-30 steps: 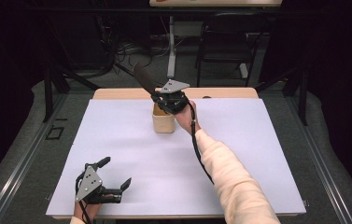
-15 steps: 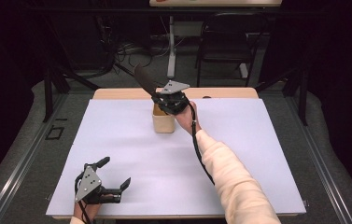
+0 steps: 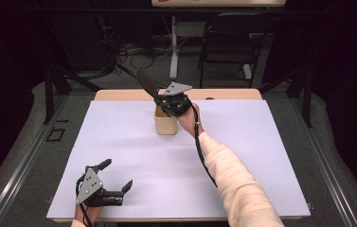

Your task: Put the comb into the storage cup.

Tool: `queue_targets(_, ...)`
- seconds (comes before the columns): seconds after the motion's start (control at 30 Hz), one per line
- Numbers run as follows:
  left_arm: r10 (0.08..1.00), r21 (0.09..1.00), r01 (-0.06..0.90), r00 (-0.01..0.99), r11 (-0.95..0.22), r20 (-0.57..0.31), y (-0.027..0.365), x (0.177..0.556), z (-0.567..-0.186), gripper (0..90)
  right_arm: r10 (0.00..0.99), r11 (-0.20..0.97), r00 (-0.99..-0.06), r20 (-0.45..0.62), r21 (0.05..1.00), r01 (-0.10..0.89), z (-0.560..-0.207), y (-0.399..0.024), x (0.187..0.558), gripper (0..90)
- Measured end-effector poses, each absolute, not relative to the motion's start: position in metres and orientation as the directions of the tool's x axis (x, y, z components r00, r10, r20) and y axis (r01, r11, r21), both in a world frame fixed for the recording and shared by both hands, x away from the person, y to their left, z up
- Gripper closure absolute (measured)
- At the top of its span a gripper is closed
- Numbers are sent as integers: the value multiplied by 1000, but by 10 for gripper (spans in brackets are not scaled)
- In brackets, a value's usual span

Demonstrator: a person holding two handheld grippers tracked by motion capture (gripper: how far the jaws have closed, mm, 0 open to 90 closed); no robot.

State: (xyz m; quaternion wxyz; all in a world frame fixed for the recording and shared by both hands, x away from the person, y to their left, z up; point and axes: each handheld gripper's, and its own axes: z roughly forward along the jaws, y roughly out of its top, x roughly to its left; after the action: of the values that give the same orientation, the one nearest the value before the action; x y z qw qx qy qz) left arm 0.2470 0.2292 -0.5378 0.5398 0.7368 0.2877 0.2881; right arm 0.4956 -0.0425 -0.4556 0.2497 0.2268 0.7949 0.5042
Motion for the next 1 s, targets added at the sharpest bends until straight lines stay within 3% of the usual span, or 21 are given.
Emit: queue_targets(1.0, 733, 960, 111, 670, -256, 118, 229, 247, -538, 4, 628, 416, -760, -169, 898, 145, -462, -40, 498, 726)
